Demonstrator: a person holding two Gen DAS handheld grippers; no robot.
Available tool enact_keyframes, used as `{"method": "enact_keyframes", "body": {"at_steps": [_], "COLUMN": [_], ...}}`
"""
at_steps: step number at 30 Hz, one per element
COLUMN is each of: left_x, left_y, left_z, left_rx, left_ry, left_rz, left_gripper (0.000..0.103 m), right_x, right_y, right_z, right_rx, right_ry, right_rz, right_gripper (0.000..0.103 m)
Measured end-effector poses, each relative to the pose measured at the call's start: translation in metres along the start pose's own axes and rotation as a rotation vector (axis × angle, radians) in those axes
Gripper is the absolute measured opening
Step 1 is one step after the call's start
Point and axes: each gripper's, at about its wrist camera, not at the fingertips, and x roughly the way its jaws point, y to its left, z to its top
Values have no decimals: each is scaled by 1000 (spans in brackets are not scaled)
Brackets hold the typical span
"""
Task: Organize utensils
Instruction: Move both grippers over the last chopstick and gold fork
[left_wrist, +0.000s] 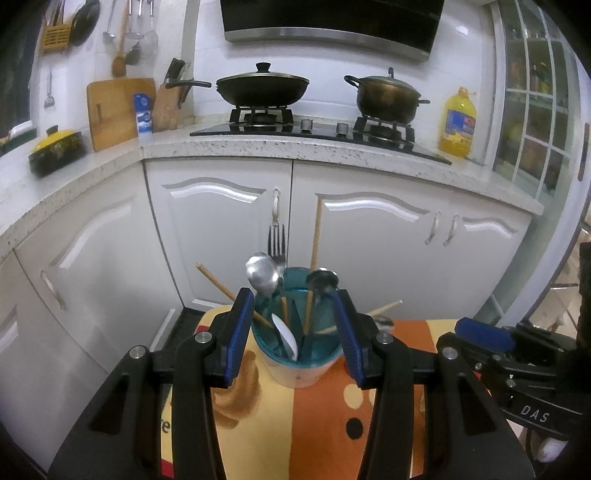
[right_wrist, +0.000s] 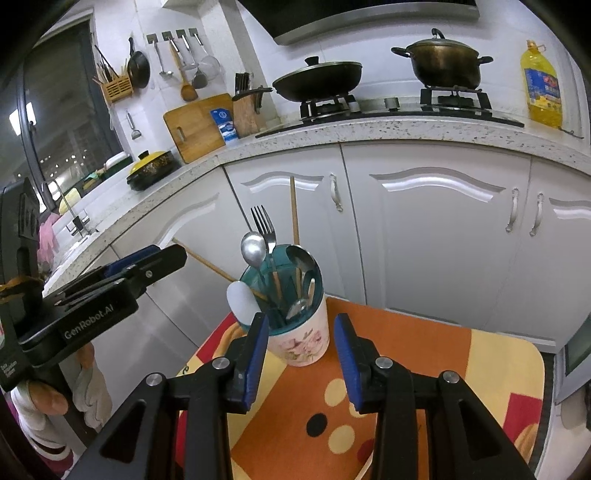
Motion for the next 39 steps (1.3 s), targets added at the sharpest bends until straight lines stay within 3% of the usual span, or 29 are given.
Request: {"method": "enact_keyframes", "body": {"at_steps": [17, 24, 28, 33, 39], "left_x": [-20, -16, -5, 13, 35], "left_y": [-27, -31, -34, -40, -47], "left_z": [-23, -33, -47, -66, -88], "left_rx": [36, 18, 13, 11, 11], "left_ry": [12, 59, 109, 177, 265], "left_rz": [-24, -81, -117, -136, -187], "left_gripper": [44, 44, 44, 44, 44], "right_x": [-33, -45, -39, -4, 39], "right_y": [3, -21, -50, -89, -117], "right_z": [-20, -33, -52, -92, -119], "right_rx": [3, 40, 84, 141, 166], "right_ry": [-27, -20, 23, 154, 224], "right_rz": [-35, -77, -131, -166, -137], "right_gripper": [38, 39, 40, 40, 33]}}
